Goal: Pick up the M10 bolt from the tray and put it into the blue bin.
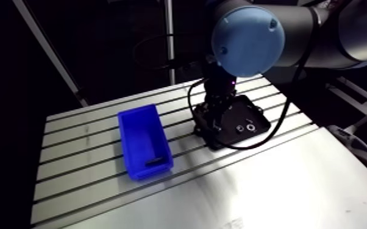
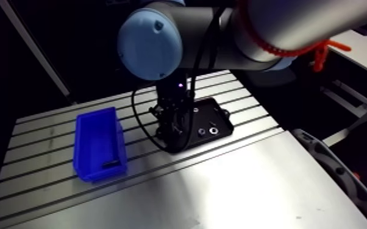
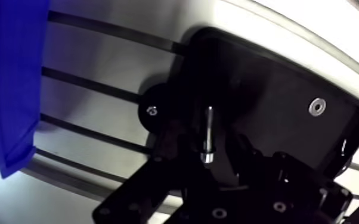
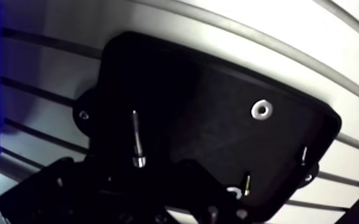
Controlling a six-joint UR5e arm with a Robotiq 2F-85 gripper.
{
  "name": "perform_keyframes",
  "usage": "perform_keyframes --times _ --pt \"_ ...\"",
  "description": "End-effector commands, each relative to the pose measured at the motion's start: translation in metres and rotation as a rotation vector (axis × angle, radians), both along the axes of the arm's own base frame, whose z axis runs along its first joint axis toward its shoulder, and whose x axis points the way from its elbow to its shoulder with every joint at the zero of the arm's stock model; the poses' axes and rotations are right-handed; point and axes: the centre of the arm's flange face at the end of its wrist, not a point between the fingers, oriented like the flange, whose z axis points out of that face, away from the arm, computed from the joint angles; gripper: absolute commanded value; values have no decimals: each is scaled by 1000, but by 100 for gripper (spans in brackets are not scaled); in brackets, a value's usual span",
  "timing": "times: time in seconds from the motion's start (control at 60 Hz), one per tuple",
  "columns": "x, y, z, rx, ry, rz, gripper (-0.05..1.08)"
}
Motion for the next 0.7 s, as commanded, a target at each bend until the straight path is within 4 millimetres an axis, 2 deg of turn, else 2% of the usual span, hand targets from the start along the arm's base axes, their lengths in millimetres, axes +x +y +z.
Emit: perform_keyframes --times 0.017,0.7 --pt "0 -1 -4 -3 -8 1 61" --pt "-1 0 -8 -4 -13 -10 69"
